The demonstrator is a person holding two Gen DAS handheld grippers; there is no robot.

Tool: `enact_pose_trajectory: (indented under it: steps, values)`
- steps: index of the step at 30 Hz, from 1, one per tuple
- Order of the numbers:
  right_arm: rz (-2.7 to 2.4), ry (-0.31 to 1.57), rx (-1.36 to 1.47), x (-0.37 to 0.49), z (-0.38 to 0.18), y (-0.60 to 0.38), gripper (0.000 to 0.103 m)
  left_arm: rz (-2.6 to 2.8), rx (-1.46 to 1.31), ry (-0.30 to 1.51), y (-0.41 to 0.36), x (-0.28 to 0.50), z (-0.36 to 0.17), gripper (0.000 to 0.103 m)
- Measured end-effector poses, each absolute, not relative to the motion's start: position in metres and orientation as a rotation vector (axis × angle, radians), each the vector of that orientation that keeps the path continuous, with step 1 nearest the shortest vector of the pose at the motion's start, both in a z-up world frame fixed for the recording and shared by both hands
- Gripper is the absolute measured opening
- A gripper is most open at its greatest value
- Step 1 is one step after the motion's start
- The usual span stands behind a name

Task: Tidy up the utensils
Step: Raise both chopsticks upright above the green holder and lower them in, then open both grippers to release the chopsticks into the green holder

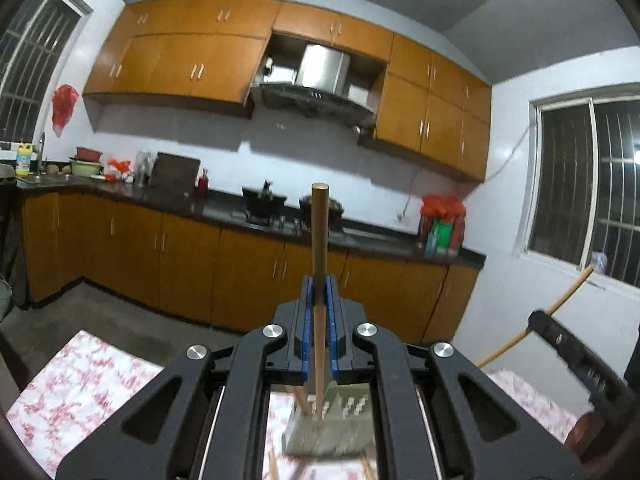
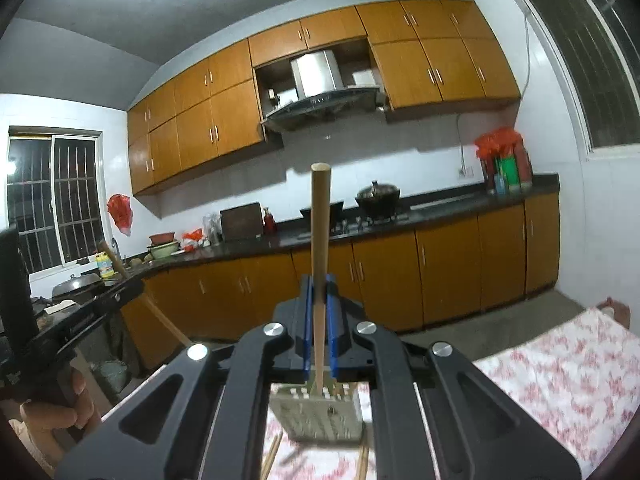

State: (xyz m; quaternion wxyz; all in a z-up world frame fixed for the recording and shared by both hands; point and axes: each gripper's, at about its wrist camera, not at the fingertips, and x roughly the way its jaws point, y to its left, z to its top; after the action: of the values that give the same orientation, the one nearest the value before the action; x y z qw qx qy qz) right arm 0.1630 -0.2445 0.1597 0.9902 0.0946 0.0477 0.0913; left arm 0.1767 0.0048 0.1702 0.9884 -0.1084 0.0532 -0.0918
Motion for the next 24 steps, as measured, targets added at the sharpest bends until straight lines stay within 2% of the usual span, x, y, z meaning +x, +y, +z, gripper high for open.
enact_pose_trajectory:
  steps: [4, 15, 19, 21, 22, 24]
  values:
    - [0.174, 0.108, 0.164, 0.187, 0.156, -0.236, 0.008, -0.165, -0.220, 0.100, -0.003, 0.197, 0.166, 0.007]
    - [0.151, 0.248, 0.146, 0.236, 0.120, -0.227, 0.010, -0.189, -0.203, 0.220, -0.021, 0.230, 0.117, 0.007]
    - [0.145, 0.239, 0.150, 0.229, 0.122, -0.231, 0.024, -0.193, -0.218, 0.234, -0.014, 0.229, 0.116, 0.008]
    - [0.138, 0.226, 0.153, 0.221, 0.125, -0.237, 0.026, -0.197, -0.230, 0.225, -0.010, 0.224, 0.121, 0.009]
    - [0.136, 0.222, 0.152, 0.217, 0.126, -0.238, 0.027, -0.198, -0.231, 0.219, -0.010, 0.221, 0.123, 0.011]
    - [0.120, 0.214, 0.152, 0.208, 0.127, -0.246, 0.029, -0.199, -0.234, 0.202, -0.007, 0.216, 0.129, 0.023]
